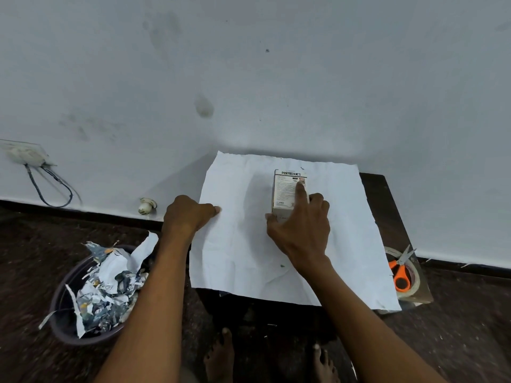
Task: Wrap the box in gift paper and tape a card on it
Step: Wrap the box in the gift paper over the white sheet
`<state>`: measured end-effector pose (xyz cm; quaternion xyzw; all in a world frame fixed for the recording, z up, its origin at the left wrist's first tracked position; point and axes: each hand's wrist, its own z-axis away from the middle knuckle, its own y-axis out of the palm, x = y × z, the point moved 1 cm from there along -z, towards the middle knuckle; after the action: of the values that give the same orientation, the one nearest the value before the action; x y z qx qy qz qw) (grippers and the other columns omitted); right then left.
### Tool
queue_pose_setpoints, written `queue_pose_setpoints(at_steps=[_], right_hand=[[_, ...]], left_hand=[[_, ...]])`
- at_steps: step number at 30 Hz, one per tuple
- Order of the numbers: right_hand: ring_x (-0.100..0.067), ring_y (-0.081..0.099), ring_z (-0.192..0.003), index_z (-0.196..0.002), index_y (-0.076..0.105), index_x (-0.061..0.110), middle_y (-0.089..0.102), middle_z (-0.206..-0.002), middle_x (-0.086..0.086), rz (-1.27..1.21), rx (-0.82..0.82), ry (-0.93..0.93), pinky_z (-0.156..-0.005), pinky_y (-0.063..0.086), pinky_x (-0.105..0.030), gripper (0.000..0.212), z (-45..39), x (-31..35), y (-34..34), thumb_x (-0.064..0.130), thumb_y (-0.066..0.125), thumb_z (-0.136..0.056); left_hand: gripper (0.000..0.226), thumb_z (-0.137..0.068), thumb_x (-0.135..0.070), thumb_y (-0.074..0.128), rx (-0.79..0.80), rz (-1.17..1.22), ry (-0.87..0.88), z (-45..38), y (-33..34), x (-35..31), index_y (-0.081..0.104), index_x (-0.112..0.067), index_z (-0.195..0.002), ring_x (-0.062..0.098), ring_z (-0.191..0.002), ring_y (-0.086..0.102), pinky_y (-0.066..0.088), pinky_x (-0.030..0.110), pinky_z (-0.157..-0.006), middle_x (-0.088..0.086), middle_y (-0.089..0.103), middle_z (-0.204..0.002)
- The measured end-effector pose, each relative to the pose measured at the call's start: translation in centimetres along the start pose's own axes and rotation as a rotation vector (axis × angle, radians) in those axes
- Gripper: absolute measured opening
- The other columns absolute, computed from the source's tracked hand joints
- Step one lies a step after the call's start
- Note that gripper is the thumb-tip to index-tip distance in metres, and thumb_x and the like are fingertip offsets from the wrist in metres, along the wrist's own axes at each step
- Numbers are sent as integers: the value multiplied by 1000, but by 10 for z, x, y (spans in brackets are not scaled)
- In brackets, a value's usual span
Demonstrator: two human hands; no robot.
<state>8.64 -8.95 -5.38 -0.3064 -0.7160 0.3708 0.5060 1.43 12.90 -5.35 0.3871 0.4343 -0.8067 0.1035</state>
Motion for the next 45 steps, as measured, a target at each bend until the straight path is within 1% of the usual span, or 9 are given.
queue_pose_setpoints(at_steps=[4, 8, 12, 17, 22, 28, 33, 41, 45], right_hand=[[-30, 41, -118, -154, 29, 18, 44, -123, -11, 3, 7, 11, -79, 46, -38, 99, 2, 0, 4, 52, 76, -74], [-30, 40, -116, -153, 27, 18, 41, -122, -10, 10, 10, 8, -76, 45, -38, 101, 1, -1, 6, 53, 76, -72], [-29, 40, -115, -151, 31, 16, 41, -120, -9, -24, -13, -2, -76, 46, -38, 99, 2, -1, 5, 51, 78, -71], [-30, 41, -113, -148, 31, 15, 40, -120, -9, -22, -18, 0, -74, 46, -37, 98, 2, -1, 7, 51, 79, -70], [-29, 41, -112, -147, 33, 15, 40, -119, -10, -53, -30, -12, -76, 46, -38, 95, 3, 0, 7, 49, 78, -70], [-29, 40, -109, -147, 34, 14, 39, -117, -10, -29, -34, -22, -72, 46, -37, 96, 6, 1, 6, 49, 77, -69], [-29, 40, -110, -149, 30, 14, 38, -119, -9, -2, -6, -17, -73, 47, -38, 99, 11, 1, 5, 50, 75, -69], [-29, 40, -111, -150, 27, 14, 36, -119, -8, 12, 10, -9, -74, 47, -37, 100, 15, -3, 3, 50, 74, -70], [-29, 37, -114, -159, 19, 19, 33, -122, -9, 30, 41, -8, -82, 48, -40, 104, 15, -4, 4, 53, 71, -76]], left_hand=[[48, -75, -28, 85, -44, -10, 53, 6, 0, -3, 45, -6, -62, 24, -62, 52, 32, 29, -53, 5, 49, -61], [47, -56, -34, 79, -34, 36, 118, 11, -1, -7, 59, 7, -69, 31, -69, 63, 41, 31, -61, 15, 66, -69], [49, -68, -19, 82, -47, 21, 174, 11, 1, -9, 37, -11, -53, 26, -62, 43, 31, 31, -59, 6, 42, -57], [34, -72, -16, 81, -44, 10, 179, 8, 1, -6, 51, -7, -60, 26, -63, 50, 36, 31, -60, 9, 52, -62], [56, -73, -13, 81, -59, 13, 185, 8, 2, -6, 29, -15, -52, 24, -59, 38, 27, 29, -59, 1, 35, -54], [30, -70, -19, 81, -31, 33, 154, 5, 5, -4, 55, -4, -63, 26, -65, 52, 38, 31, -61, 9, 56, -65], [39, -67, -22, 79, -13, 52, 120, 5, 4, -2, 65, 12, -83, 28, -69, 60, 43, 31, -62, 17, 69, -75], [38, -72, -16, 79, -20, 19, 115, 12, 2, -6, 44, -10, -59, 26, -63, 47, 34, 29, -59, 6, 49, -62], [35, -74, -21, 80, -27, 36, 138, 14, 2, -9, 48, -8, -65, 27, -69, 50, 36, 31, -61, 7, 52, -68]])
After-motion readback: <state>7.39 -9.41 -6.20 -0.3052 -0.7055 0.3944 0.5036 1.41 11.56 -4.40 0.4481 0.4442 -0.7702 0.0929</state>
